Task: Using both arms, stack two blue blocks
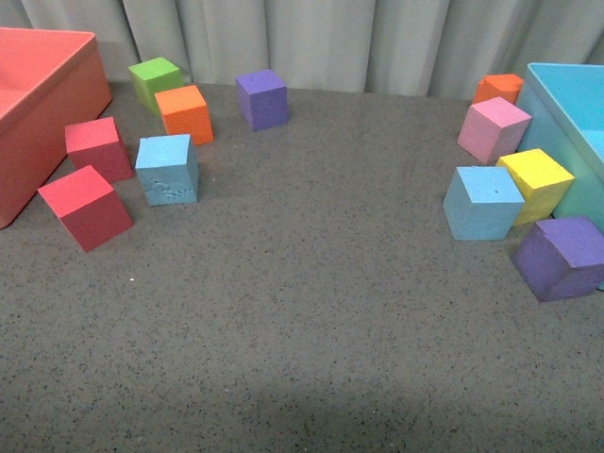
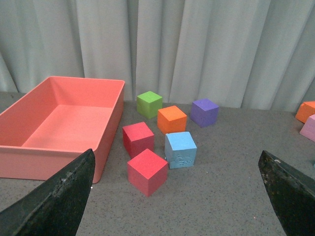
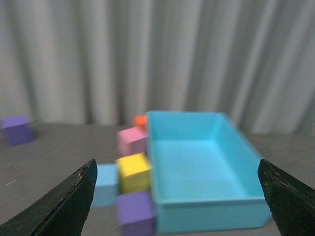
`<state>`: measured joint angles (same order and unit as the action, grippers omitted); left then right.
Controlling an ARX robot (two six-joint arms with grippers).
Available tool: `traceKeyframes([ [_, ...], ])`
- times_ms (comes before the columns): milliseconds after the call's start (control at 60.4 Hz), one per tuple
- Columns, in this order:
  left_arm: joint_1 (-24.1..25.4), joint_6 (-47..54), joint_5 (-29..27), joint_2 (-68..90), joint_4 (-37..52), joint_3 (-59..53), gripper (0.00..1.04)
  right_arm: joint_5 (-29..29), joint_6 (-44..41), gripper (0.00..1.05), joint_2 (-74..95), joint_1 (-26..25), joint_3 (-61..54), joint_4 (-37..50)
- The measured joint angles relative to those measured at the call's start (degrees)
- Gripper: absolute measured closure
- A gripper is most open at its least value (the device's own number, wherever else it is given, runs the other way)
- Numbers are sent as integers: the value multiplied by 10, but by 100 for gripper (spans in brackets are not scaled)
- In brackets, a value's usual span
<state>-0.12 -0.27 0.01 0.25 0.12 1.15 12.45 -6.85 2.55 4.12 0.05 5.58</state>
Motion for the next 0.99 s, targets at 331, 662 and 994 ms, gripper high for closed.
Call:
traceKeyframes([
  [331, 0, 0, 0, 0, 0, 0, 7, -10, -14, 10, 529, 16, 124, 245],
  [662, 0, 0, 0, 0, 0, 0, 7, -90, 90, 10, 877, 16, 382, 103],
  [994, 0, 0, 0, 0, 0, 0, 7, -126, 119, 10, 1052, 23, 568, -17],
])
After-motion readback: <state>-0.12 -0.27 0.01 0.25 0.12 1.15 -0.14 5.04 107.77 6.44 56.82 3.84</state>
